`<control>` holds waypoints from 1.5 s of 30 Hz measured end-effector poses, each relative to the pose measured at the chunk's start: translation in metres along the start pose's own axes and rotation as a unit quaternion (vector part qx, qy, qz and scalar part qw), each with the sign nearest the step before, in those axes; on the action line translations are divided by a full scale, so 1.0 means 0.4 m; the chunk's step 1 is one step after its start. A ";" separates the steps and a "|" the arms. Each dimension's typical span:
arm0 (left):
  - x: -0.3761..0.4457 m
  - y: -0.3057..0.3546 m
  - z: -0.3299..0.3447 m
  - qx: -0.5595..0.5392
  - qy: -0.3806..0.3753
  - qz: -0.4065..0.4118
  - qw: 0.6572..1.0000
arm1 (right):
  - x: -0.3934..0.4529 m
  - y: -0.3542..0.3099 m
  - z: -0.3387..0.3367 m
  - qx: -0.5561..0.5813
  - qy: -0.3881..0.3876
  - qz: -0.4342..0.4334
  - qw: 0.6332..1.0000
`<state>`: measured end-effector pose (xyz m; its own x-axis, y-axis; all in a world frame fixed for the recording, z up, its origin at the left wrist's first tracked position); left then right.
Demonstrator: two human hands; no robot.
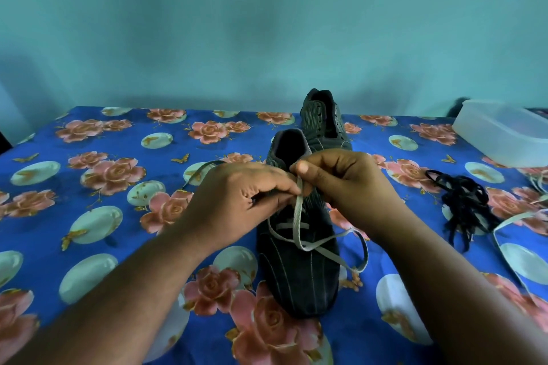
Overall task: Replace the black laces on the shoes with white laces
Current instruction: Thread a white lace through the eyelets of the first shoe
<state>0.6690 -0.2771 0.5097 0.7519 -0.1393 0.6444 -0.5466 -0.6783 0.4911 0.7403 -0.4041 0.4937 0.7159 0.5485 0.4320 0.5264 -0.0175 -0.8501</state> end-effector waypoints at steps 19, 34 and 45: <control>0.006 -0.081 0.027 -0.165 0.009 -0.180 0.970 | 0.002 0.041 -0.018 0.065 0.018 0.027 0.997; 0.019 -0.068 0.018 0.088 0.085 -0.114 0.986 | 0.018 0.041 -0.035 -0.178 0.013 -0.089 0.980; 0.021 -0.042 0.014 0.195 0.100 -0.119 0.968 | 0.020 0.050 -0.055 -0.213 -0.013 -0.108 0.971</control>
<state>0.6865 -0.2708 0.5036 0.7311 0.1708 0.6606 -0.1564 -0.9005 0.4058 0.7667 -0.4186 0.4871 0.5584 0.5994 0.5735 0.8090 -0.2405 -0.5363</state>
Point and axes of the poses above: each hand's wrist, its own x-axis towards the middle knuckle, its own z-axis out of the palm, y = z × x, the point moved 10 cm from there along x, towards the middle knuckle, and after that the axes turned 8 degrees about -z, right-handed, at the moved point
